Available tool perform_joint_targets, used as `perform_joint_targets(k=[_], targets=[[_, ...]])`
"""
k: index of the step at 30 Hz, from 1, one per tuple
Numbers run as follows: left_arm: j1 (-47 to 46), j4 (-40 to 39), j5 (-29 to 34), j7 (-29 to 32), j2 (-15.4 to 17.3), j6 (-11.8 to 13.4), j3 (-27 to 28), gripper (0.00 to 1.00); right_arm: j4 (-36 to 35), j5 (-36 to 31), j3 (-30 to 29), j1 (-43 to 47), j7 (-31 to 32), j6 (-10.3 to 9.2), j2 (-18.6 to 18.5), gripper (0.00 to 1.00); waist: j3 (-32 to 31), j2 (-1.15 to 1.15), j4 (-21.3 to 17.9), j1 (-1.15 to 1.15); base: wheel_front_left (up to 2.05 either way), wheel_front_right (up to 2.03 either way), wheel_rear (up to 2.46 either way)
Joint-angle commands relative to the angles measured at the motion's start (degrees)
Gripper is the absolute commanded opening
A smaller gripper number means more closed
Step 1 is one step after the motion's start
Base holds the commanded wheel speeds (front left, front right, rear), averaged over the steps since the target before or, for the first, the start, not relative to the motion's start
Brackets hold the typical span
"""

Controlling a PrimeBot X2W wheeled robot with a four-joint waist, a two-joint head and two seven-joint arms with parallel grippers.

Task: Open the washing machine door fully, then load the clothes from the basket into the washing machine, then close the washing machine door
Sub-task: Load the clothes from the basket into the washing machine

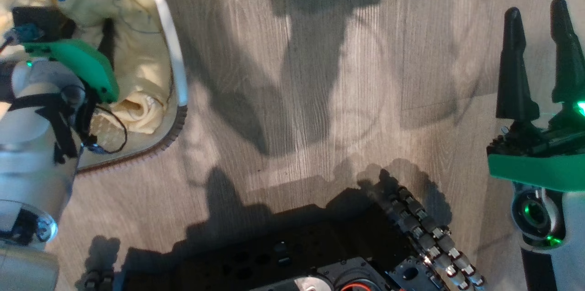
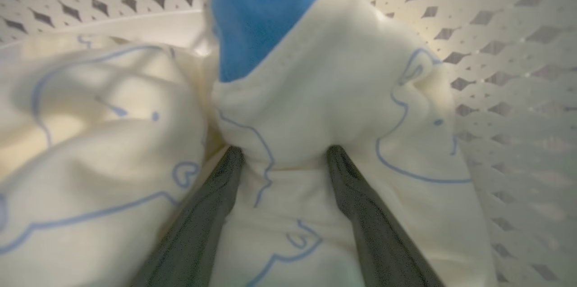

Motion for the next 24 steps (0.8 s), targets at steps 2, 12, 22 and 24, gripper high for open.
perform_joint_targets(k=[2, 12, 22, 24], targets=[[1.41, 0.91, -0.99, 0.85, 2.21, -0.04, 0.23, 0.75, -1.68, 0.71, 1.33, 1.72, -0.38, -0.16, -0.62, 1.0, 0.62, 0.0, -0.9, 0.0, 0.0, 0.0, 0.0], [0.75, 3.59, -3.14, 0.23, 1.92, -0.04, -2.37, 0.0, -1.04, 1.2, 1.2, 1.5, -0.38, -0.16, -0.62, 1.0, -0.73, 0.0, -1.47, 0.0, 0.0, 0.0, 0.0], [1.66, 5.09, -3.16, -3.03, -0.49, 0.05, -4.82, 0.0, -0.72, -1.21, -1.35, 2.22, -0.38, -0.16, -0.62, 1.0, -6.28, 0.0, 2.1, 0.0, 0.0, 0.0, 0.0], [1.7, 5.01, -2.99, -3.4, -0.81, 0.23, -4.91, 0.0, -0.72, -1.6, -1.65, 2.37, -0.38, -0.16, -0.62, 1.0, -6.95, 0.0, 2.62, 0.0, 0.0, 0.0, 0.0]])
